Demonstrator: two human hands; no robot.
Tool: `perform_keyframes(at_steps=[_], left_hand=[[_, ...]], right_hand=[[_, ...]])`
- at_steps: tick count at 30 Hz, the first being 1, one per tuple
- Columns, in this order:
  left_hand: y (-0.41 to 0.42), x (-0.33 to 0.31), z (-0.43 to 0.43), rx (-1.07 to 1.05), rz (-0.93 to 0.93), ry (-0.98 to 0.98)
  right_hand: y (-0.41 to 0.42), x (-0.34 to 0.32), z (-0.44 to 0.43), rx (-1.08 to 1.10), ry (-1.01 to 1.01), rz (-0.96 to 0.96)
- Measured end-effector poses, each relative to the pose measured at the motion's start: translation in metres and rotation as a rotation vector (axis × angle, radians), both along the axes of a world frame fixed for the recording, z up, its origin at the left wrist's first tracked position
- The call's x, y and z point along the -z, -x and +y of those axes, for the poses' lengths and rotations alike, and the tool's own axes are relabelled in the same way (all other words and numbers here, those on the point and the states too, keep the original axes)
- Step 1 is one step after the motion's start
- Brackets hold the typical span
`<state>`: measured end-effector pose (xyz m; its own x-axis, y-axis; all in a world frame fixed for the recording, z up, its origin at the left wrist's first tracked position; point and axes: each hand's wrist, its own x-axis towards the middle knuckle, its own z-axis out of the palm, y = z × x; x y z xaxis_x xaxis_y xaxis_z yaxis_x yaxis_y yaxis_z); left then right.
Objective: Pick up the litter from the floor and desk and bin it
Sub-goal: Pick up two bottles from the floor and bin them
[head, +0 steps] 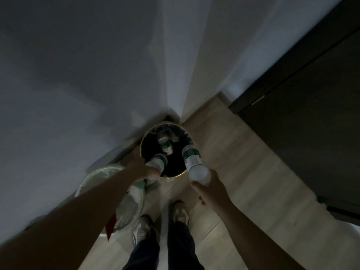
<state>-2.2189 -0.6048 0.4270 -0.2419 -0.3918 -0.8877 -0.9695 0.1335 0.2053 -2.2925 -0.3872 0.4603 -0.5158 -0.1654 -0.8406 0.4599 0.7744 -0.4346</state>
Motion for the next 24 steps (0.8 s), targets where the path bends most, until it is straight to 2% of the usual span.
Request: perform_keyframes(at_steps=[3, 6, 12, 19, 22, 24], left_hand=[[0.005, 0.024, 0.003, -0.024, 0.032, -0.02], [0.003, 0.041, 0.007, -0.047, 0.102, 0.058], [-0.004, 0.035, 0.015, 0.277, 0.103, 0.16], [-0.018, 0.016, 0.008, 0.436, 0.052, 0.171], [-0.026, 0.015, 0.001, 0.448, 0.036, 0.173], [-0.032, 0.015, -0.005, 0.461, 0.044, 0.193]], right_hand=[[0.0, 0.024, 0.005, -0.032, -0.024, -0.003], [0.001, 0.037, 0.007, -0.046, -0.045, -0.003], [0.005, 0.042, 0.002, -0.126, -0.078, 0.015], [0.022, 0.035, -0.031, -0.485, -0.285, 0.073], [0.026, 0.041, -0.053, -0.697, -0.32, 0.197], [0.029, 0.043, -0.067, -0.756, -0.341, 0.264]])
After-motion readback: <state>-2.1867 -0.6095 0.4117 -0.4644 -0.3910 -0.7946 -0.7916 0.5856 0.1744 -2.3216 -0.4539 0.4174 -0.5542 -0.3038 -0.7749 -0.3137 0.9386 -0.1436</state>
